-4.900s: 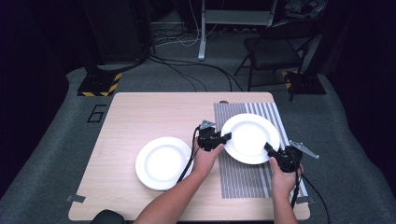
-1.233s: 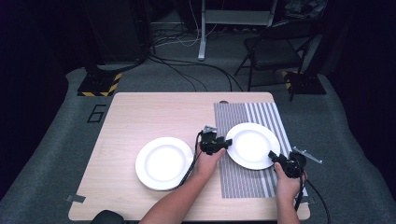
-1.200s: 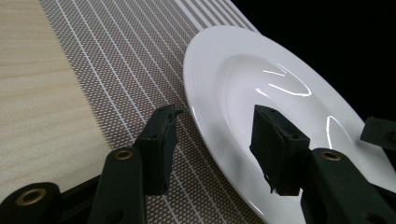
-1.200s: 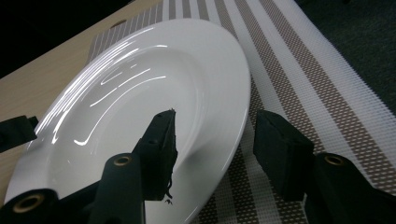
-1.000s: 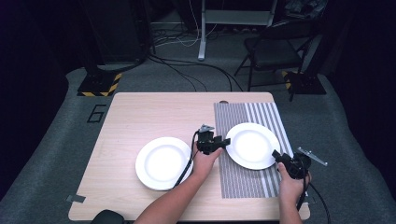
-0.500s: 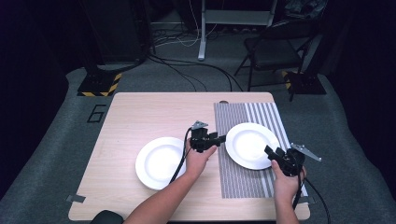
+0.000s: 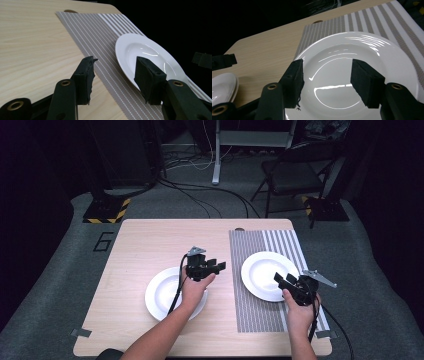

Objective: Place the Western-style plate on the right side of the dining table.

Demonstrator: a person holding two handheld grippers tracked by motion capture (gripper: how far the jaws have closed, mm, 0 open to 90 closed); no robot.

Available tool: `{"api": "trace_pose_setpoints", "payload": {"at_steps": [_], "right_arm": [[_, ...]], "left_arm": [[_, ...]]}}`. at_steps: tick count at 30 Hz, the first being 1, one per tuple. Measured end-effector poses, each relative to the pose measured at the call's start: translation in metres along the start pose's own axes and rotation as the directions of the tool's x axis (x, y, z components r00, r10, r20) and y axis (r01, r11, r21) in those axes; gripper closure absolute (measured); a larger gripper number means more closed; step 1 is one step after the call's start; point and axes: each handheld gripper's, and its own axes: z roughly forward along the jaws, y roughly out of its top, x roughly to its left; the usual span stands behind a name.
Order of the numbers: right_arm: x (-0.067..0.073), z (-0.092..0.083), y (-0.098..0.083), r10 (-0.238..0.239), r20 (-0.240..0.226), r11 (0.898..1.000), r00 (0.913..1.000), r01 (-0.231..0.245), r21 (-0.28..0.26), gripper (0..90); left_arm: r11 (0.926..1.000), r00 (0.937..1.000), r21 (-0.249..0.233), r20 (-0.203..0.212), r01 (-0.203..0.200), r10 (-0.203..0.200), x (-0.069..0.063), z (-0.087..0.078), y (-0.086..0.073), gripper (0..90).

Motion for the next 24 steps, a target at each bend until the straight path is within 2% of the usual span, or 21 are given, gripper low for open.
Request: {"api": "trace_pose_setpoints", "payload": {"at_steps": [2, 6, 7, 9, 15, 17, 24], "right_arm": [[0.010, 0.005, 0.001, -0.019, -0.028, 1.000, 0.9994, 0.020, 0.012, 43.0], [0.020, 0.013, 0.000, -0.055, -0.050, 0.998, 0.9973, 0.056, 0.029, 42.7], [0.024, 0.015, 0.000, -0.064, -0.054, 0.997, 0.9965, 0.066, 0.037, 42.7], [0.029, 0.021, -0.001, -0.075, -0.071, 0.996, 0.9946, 0.079, 0.050, 42.7], [0.044, 0.036, -0.002, -0.097, -0.113, 0.992, 0.9889, 0.106, 0.072, 42.5], [0.048, 0.040, -0.002, -0.108, -0.120, 0.990, 0.9869, 0.118, 0.075, 42.5], [0.070, 0.053, -0.002, -0.146, -0.172, 0.984, 0.9742, 0.161, 0.079, 42.5]], "left_arm": [[0.9999, 0.9999, -0.012, -0.012, -0.002, 0.001, 0.006, -0.010, 0.002, 49.7], [0.9996, 0.9990, -0.028, -0.044, 0.002, -0.003, 0.019, -0.028, 0.002, 49.7], [0.9993, 0.9979, -0.037, -0.064, 0.005, -0.008, 0.027, -0.037, 0.002, 49.7], [0.9991, 0.9972, -0.040, -0.073, 0.011, -0.014, 0.032, -0.042, 0.001, 49.7], [0.9960, 0.9910, -0.076, -0.122, 0.047, -0.056, 0.054, -0.068, -0.003, 49.7], [0.9960, 0.9891, -0.077, -0.137, 0.045, -0.055, 0.060, -0.077, -0.005, 49.7], [0.9910, 0.9801, -0.116, -0.178, 0.066, -0.087, 0.075, -0.107, -0.012, 49.7]]}}
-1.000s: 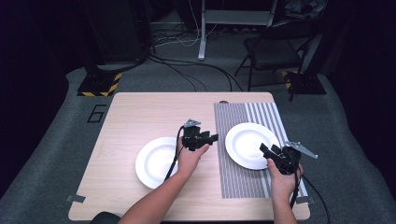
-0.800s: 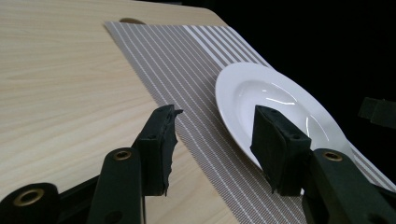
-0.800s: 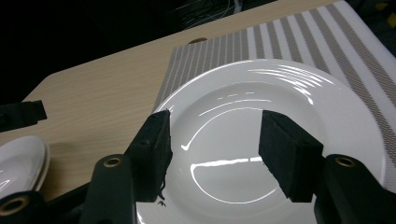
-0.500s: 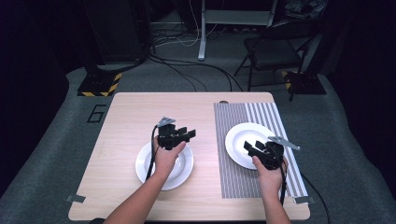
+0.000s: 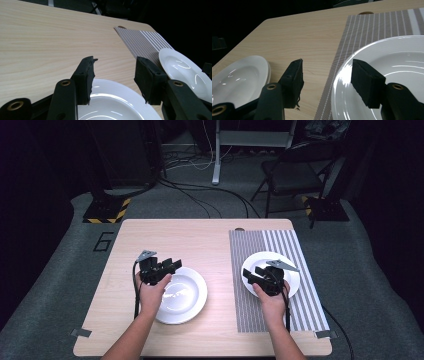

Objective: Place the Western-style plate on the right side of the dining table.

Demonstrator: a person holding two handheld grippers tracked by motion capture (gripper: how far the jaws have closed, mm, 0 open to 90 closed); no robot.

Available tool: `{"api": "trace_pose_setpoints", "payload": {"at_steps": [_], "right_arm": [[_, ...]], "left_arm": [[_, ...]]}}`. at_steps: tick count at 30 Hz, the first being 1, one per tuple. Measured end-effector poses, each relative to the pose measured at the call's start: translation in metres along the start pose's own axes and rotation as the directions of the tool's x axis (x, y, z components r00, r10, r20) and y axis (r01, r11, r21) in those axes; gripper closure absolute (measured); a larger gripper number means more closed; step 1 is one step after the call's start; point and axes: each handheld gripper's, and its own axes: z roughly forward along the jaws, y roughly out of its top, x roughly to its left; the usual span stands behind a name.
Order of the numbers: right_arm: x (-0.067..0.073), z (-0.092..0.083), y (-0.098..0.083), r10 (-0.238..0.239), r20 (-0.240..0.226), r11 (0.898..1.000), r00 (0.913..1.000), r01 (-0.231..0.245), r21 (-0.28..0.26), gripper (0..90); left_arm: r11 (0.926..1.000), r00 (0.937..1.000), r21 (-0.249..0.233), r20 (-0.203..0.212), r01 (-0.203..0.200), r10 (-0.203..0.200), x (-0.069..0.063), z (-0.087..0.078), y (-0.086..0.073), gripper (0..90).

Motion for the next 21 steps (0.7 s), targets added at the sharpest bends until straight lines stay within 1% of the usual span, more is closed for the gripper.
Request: {"api": "trace_pose_setpoints", "payload": {"at_steps": [1, 4, 7, 8, 9, 11, 14, 16, 17, 19, 21], "right_arm": [[0.003, 0.002, 0.000, -0.002, -0.009, 1.000, 1.0000, 0.002, 0.005, 42.5], [0.011, 0.009, 0.000, -0.025, -0.025, 0.999, 0.9994, 0.026, 0.025, 42.5], [0.019, 0.014, 0.001, -0.041, -0.033, 0.999, 0.9986, 0.042, 0.035, 42.5], [0.022, 0.016, 0.001, -0.045, -0.034, 0.998, 0.9984, 0.046, 0.034, 42.5], [0.024, 0.018, 0.001, -0.048, -0.036, 0.998, 0.9982, 0.049, 0.037, 42.5], [0.029, 0.020, 0.001, -0.045, -0.053, 0.998, 0.9976, 0.047, 0.049, 42.4], [0.036, 0.018, 0.001, -0.066, -0.057, 0.996, 0.9962, 0.069, 0.049, 42.2], [0.039, 0.015, -0.001, -0.076, -0.072, 0.996, 0.9945, 0.079, 0.048, 41.5], [0.040, 0.013, -0.003, -0.079, -0.080, 0.996, 0.9937, 0.083, 0.045, 40.9], [0.041, 0.009, -0.007, -0.080, -0.098, 0.995, 0.9920, 0.085, 0.047, 40.3], [0.041, 0.006, -0.012, -0.090, -0.106, 0.994, 0.9903, 0.096, 0.049, 40.3]], "left_arm": [[1.0000, 1.0000, -0.005, -0.008, -0.004, 0.004, 0.003, -0.004, 0.000, 49.7], [0.9998, 0.9997, -0.021, -0.025, 0.002, -0.002, 0.010, -0.017, 0.000, 49.7], [0.9995, 0.9989, -0.030, -0.047, -0.003, 0.001, 0.019, -0.029, 0.000, 49.7], [0.9996, 0.9986, -0.029, -0.053, 0.000, -0.001, 0.022, -0.033, 0.000, 49.7], [0.9996, 0.9984, -0.027, -0.054, 0.013, -0.014, 0.025, -0.037, -0.001, 49.7], [0.9992, 0.9982, -0.030, -0.055, 0.024, -0.026, 0.030, -0.043, -0.003, 49.6], [0.9992, 0.9976, -0.033, -0.064, 0.023, -0.025, 0.036, -0.053, -0.007, 49.4], [0.9990, 0.9973, -0.038, -0.068, 0.024, -0.026, 0.039, -0.058, -0.009, 49.2], [0.9991, 0.9972, -0.033, -0.069, 0.028, -0.030, 0.040, -0.061, -0.011, 48.9], [0.9994, 0.9970, -0.033, -0.076, 0.011, -0.014, 0.044, -0.066, -0.015, 48.5], [0.9996, 0.9962, -0.026, -0.087, 0.005, -0.008, 0.048, -0.071, -0.018, 48.0]]}}
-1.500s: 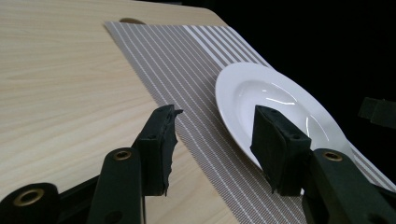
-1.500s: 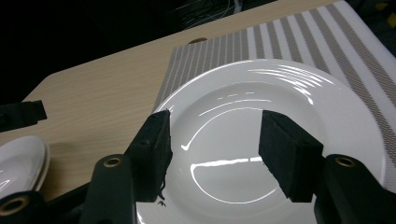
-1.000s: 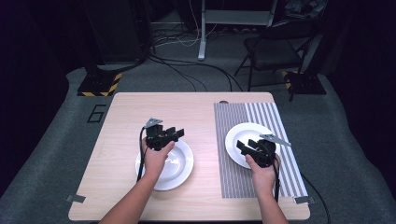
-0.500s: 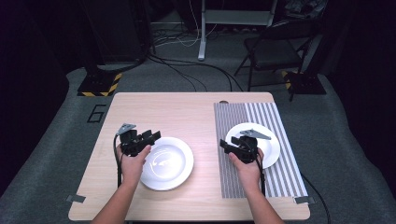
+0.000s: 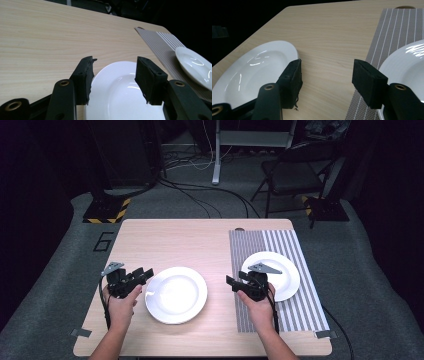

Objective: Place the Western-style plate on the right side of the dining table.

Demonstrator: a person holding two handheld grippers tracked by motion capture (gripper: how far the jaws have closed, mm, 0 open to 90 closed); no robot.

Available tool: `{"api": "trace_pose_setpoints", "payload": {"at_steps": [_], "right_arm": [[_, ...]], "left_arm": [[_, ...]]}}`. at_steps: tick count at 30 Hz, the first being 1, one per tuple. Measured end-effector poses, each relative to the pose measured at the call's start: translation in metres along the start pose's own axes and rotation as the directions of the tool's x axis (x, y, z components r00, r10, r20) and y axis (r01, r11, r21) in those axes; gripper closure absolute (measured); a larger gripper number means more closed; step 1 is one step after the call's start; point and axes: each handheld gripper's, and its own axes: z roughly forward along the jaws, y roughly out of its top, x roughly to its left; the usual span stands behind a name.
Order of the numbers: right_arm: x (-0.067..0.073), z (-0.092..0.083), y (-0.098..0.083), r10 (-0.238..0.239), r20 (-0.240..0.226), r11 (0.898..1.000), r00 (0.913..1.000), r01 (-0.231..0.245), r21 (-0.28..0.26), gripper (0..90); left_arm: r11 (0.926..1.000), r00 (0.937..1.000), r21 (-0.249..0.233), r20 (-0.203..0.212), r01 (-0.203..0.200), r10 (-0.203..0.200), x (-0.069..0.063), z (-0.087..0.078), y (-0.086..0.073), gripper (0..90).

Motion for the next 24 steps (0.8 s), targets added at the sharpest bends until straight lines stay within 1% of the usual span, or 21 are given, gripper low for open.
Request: {"api": "trace_pose_setpoints", "payload": {"at_steps": [4, 6, 8, 11, 12, 13, 15, 17, 18, 20, 22, 23, 24], "right_arm": [[0.001, -0.006, -0.008, -0.019, -0.012, 1.000, 0.9998, 0.019, 0.014, 40.4], [0.001, -0.011, -0.012, -0.018, -0.019, 1.000, 0.9997, 0.018, 0.016, 40.4], [0.001, -0.015, -0.015, -0.029, -0.025, 0.999, 0.9993, 0.029, 0.015, 40.3], [0.001, -0.017, -0.021, -0.048, -0.048, 0.999, 0.9977, 0.048, 0.008, 40.1], [0.001, -0.017, -0.024, -0.043, -0.056, 0.999, 0.9975, 0.044, 0.010, 40.0], [0.001, -0.017, -0.026, -0.037, -0.057, 0.999, 0.9977, 0.038, 0.018, 39.7], [0.000, -0.015, -0.032, -0.037, -0.061, 0.999, 0.9975, 0.039, 0.037, 39.7], [0.000, -0.013, -0.035, -0.064, -0.059, 0.996, 0.9962, 0.067, 0.053, 39.4], [0.001, -0.012, -0.037, -0.086, -0.059, 0.994, 0.9946, 0.089, 0.060, 39.3], [0.003, -0.011, -0.040, -0.117, -0.068, 0.990, 0.9908, 0.122, 0.070, 39.3], [0.005, -0.008, -0.043, -0.136, -0.092, 0.986, 0.9864, 0.144, 0.086, 39.3], [0.006, -0.007, -0.045, -0.137, -0.100, 0.985, 0.9856, 0.146, 0.096, 39.3], [0.006, -0.006, -0.048, -0.130, -0.106, 0.984, 0.9858, 0.141, 0.109, 39.3]], "left_arm": [[0.9997, 0.9997, 0.010, -0.004, 0.022, -0.022, 0.010, -0.007, -0.004, 47.1], [1.0000, 0.9999, 0.007, -0.009, 0.006, -0.006, 0.012, -0.008, -0.006, 46.4], [0.9999, 0.9999, 0.011, -0.010, -0.004, 0.004, 0.014, -0.010, -0.008, 46.1], [0.9997, 1.0000, 0.022, -0.004, -0.008, 0.008, 0.018, -0.009, -0.012, 45.5], [0.9998, 0.9999, 0.019, -0.004, -0.012, 0.012, 0.020, -0.008, -0.013, 45.0], [0.9998, 0.9999, 0.020, 0.000, -0.010, 0.010, 0.021, -0.007, -0.015, 44.9], [0.9995, 0.9998, 0.022, 0.004, -0.021, 0.021, 0.023, -0.005, -0.018, 44.9], [0.9991, 0.9997, 0.037, 0.001, -0.023, 0.023, 0.026, -0.003, -0.021, 44.8], [0.9990, 0.9999, 0.042, 0.001, -0.016, 0.016, 0.027, -0.002, -0.022, 44.8], [0.9980, 0.9996, 0.056, -0.006, -0.027, 0.027, 0.029, 0.002, -0.025, 44.8], [0.9964, 0.9988, 0.073, -0.019, -0.044, 0.045, 0.031, 0.005, -0.027, 44.8], [0.9950, 0.9981, 0.083, -0.023, -0.055, 0.057, 0.033, 0.006, -0.027, 44.8], [0.9935, 0.9977, 0.098, -0.030, -0.058, 0.061, 0.034, 0.007, -0.028, 44.8]]}}
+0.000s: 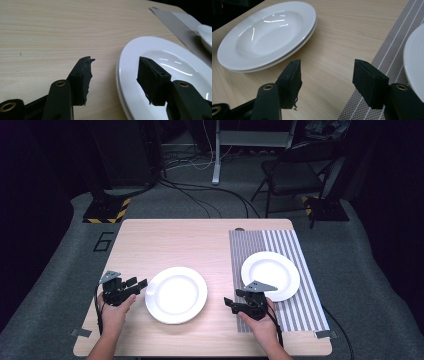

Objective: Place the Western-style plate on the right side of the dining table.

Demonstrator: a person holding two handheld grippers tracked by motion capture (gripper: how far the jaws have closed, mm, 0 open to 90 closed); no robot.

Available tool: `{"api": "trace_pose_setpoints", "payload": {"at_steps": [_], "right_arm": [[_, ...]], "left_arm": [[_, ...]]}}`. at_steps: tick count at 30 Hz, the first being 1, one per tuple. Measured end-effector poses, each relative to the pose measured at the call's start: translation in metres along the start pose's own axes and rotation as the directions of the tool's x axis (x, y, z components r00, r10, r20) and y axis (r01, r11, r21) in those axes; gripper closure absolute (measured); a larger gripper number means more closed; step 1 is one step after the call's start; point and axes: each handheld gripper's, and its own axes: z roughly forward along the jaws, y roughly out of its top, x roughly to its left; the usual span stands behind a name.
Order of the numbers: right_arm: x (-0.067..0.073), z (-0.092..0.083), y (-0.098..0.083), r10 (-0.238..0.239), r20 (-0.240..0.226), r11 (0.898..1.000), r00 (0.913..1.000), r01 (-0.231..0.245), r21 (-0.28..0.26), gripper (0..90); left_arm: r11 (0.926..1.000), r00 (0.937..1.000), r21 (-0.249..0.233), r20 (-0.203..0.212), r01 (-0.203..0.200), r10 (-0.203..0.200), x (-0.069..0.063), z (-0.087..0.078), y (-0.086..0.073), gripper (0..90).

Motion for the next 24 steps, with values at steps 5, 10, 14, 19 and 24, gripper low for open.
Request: {"api": "trace_pose_setpoints", "payload": {"at_steps": [5, 10, 14, 19, 24], "right_arm": [[0.002, 0.007, -0.007, -0.031, -0.021, 0.998, 0.9993, 0.032, 0.049, 38.9], [0.005, 0.010, -0.012, -0.070, -0.038, 0.995, 0.9968, 0.073, 0.073, 38.9], [0.010, 0.013, -0.015, -0.113, -0.058, 0.989, 0.9919, 0.118, 0.087, 38.9], [0.015, 0.018, -0.017, -0.165, -0.067, 0.980, 0.9840, 0.172, 0.104, 38.1], [0.018, 0.026, -0.019, -0.200, -0.063, 0.969, 0.9778, 0.207, 0.133, 37.4]], "left_arm": [[1.0000, 0.9998, 0.005, -0.019, -0.003, 0.003, 0.009, 0.002, -0.001, 44.3], [0.9992, 0.9962, 0.021, -0.079, -0.034, 0.036, 0.019, 0.005, -0.001, 43.9], [0.9978, 0.9931, 0.056, -0.110, -0.035, 0.041, 0.024, 0.008, -0.003, 44.0], [0.9930, 0.9866, 0.100, -0.144, -0.064, 0.078, 0.028, 0.013, -0.005, 42.9], [0.9921, 0.9822, 0.113, -0.173, -0.054, 0.073, 0.029, 0.021, -0.007, 39.5]]}}
